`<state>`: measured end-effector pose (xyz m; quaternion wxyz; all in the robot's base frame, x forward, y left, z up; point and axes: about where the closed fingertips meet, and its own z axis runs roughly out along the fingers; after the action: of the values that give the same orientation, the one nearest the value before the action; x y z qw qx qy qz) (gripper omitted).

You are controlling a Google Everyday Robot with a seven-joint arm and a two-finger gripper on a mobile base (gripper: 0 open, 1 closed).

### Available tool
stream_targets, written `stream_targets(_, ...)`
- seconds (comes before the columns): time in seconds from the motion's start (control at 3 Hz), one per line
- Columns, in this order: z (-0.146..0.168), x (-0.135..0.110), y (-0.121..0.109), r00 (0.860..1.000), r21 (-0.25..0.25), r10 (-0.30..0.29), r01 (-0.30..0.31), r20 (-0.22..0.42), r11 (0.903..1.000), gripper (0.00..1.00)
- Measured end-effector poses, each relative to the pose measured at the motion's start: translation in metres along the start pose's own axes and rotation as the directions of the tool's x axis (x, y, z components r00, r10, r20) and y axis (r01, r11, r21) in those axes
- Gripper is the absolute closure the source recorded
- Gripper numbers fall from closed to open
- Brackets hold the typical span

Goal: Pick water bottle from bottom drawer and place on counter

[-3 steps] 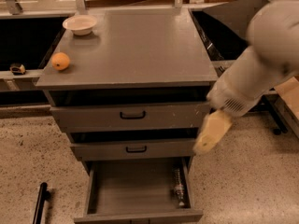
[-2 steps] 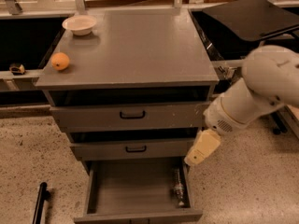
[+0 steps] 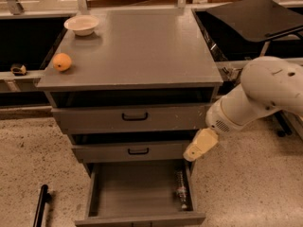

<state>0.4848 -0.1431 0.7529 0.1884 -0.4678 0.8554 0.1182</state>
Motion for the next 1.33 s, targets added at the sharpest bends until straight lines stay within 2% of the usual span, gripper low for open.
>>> stream_targets(0.33, 0.082, 0.023, 0.015, 0.995, -0.132, 0.082, -0.074, 0.053, 0.9884, 0.00)
stream_targets(0.67, 0.173, 0.028, 0.037, 0.981, -0.232, 0.109, -0.071, 0.159, 0.9701, 0.00)
stream_targets(1.0, 0.242, 0.032, 0.027, 0.960, -0.216, 0.099, -0.041, 0.261, 0.9755, 0.00)
stream_targets(1.33, 0.268, 0.038, 0.027, 0.953, -0.222, 0.112, -0.049, 0.281, 0.9738, 0.00)
